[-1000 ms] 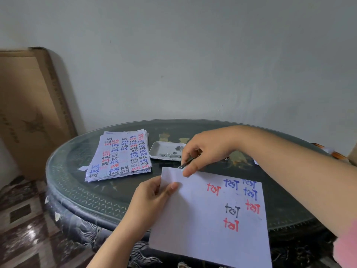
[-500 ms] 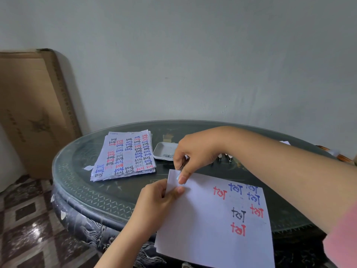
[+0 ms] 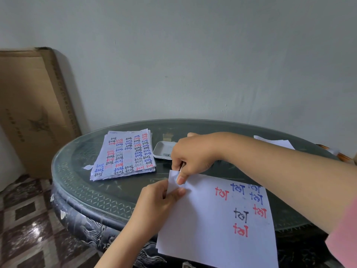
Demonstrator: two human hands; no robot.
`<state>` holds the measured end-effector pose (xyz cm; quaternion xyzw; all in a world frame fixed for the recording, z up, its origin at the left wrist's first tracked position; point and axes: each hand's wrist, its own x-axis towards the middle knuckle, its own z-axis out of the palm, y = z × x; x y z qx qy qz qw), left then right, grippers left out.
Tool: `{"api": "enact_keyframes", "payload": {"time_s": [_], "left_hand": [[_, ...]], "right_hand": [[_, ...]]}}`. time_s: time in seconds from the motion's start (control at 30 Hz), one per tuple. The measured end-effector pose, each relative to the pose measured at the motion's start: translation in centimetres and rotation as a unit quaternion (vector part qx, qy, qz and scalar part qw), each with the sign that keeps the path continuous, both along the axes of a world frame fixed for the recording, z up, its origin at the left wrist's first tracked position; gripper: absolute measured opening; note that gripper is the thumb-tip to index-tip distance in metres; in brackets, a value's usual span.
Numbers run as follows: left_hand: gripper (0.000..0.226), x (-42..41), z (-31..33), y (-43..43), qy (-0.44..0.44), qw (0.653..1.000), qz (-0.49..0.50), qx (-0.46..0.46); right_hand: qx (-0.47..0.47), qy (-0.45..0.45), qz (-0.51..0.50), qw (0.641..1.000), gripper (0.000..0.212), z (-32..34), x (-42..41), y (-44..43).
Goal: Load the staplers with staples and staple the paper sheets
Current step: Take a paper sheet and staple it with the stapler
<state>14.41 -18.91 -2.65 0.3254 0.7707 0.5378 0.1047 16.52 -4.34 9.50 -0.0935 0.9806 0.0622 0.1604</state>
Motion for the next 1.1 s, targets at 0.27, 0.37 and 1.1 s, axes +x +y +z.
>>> {"api": "enact_keyframes", "payload": {"time_s": [0.27,0.37,1.1], "left_hand": [[0.026,-0.9,0.5,-1.7,0.03,0.999,0.009,0.008],[0.05,-1.6,0.6,-2.5,0.035,0.999,0.002,0.005],[0.023,-1.0,1.1,-2.8,0.004,1.0,-0.019,-0.005]], "right_hand": [[-0.14,-0.121,-0.063,0.981,0.041,0.7,1.9,3.5],[-0.148,-0.151,-0.06,0.976,0.048,-0.1,2.7,4.4],[-0.114,-0.098,-0.08,0.985,0.034,-0.1,4.8,4.1]]}}
